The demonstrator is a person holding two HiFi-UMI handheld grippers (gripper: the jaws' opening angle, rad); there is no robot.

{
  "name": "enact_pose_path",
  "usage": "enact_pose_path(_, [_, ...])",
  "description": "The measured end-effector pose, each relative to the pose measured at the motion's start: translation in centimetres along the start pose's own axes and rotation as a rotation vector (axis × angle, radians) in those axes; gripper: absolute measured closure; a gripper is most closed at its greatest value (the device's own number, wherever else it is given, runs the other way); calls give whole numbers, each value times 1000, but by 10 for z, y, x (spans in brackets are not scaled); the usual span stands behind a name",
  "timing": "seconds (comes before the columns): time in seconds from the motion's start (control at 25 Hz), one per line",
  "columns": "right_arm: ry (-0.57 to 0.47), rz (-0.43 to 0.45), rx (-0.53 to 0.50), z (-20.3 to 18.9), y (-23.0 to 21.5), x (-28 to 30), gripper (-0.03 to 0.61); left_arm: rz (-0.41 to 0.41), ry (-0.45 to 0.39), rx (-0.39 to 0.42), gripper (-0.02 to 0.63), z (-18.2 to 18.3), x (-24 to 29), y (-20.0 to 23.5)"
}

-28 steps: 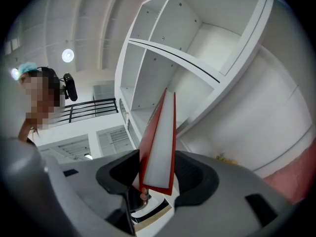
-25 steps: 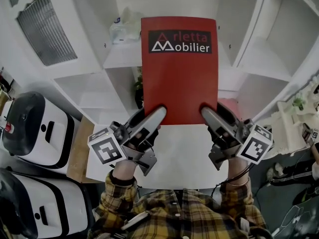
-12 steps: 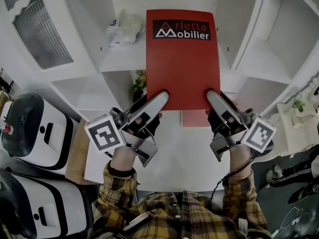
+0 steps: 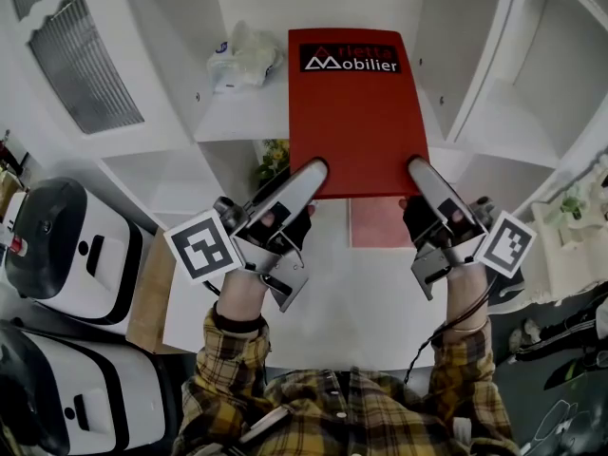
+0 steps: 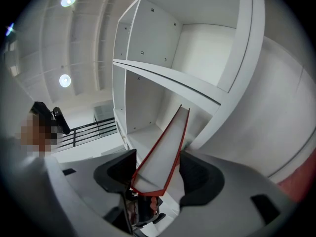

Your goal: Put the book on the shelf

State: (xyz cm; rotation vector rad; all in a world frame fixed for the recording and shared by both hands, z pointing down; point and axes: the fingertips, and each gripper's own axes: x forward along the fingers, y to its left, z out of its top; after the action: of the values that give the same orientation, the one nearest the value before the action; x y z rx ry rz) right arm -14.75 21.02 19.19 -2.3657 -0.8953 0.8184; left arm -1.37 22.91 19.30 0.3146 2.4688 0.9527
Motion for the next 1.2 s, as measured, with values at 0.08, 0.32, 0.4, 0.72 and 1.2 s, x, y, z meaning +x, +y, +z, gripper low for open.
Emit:
enact_pose_path(0.08, [-3,9,10,3,1,3,299,-8,-3,-11,339,4,1,1])
enact_pose_path(0.32, [-16,17,64,6,-5,3,265,-25,12,-15,305,7,5,3])
enact_pose_path(0.4, [-36,17,64,10,-6,-2,262,-29,7,-10,298,9,5,3])
enact_pose_path(0.72, [-5,24,-61,5,7,-5,262,-30,-2,54,298,13,-3,3])
enact_pose_path(1.2, [50,-21,-150,-15,5,9,270,17,88,226,299,3,-1,4])
